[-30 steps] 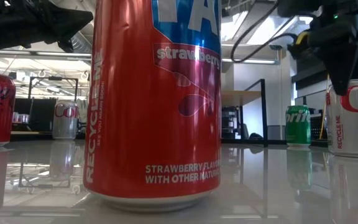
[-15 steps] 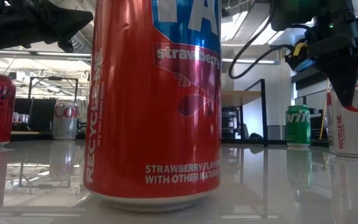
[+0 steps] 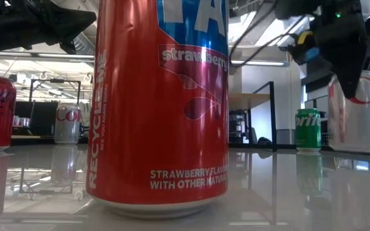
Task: Place canned beverage on shelf
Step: Put the right white soda can on the shelf
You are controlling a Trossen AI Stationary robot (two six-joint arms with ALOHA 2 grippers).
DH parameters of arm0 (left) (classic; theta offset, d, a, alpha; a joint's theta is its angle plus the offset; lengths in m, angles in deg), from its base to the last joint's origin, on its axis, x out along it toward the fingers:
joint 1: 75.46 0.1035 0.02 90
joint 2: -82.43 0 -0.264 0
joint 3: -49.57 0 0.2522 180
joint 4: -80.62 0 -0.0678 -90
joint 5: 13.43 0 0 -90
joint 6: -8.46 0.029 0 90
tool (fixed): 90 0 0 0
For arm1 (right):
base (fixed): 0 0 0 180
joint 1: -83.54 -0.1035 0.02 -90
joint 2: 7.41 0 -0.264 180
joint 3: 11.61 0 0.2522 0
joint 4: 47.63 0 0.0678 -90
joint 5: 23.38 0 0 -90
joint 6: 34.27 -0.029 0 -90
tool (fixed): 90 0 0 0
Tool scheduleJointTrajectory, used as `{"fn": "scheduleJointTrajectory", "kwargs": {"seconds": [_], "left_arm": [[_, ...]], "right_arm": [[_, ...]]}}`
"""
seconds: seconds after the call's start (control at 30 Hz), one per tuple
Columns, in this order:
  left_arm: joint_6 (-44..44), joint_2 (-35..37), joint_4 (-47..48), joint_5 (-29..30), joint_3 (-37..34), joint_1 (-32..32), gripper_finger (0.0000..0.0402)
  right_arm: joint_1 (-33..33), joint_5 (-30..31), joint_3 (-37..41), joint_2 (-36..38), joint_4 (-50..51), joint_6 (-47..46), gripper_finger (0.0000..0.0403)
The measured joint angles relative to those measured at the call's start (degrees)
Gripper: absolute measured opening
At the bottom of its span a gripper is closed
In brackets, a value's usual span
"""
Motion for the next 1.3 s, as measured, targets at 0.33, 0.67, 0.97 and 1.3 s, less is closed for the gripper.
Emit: {"fn": "scheduleJointTrajectory", "kwargs": {"seconds": [0.33, 0.67, 0.97, 1.3], "left_arm": [[0.0, 0.0, 0.0, 0.0, 0.0, 0.01, 0.0002], [0.01, -0.02, 0.0, 0.0, 0.0, 0.0, 0.0002], [-0.12, -0.02, -0.08, 0.01, -0.01, 0.0, 0.0002], [-0.31, -0.02, -0.06, 0.02, -0.01, 0.0, 0.0002]], "right_arm": [[0.53, 2.9, -13.93, 0.01, 8.32, 1.66, 0.0291], [9.3, 6.66, -29.89, -0.71, 10.67, 10.28, 0.0291], [20.77, 7.06, -44.22, -8.82, 13.15, 23.34, 0.0291], [32.92, 5.55, -60.19, -24.0, 17.57, 32.57, 0.0291]]}}
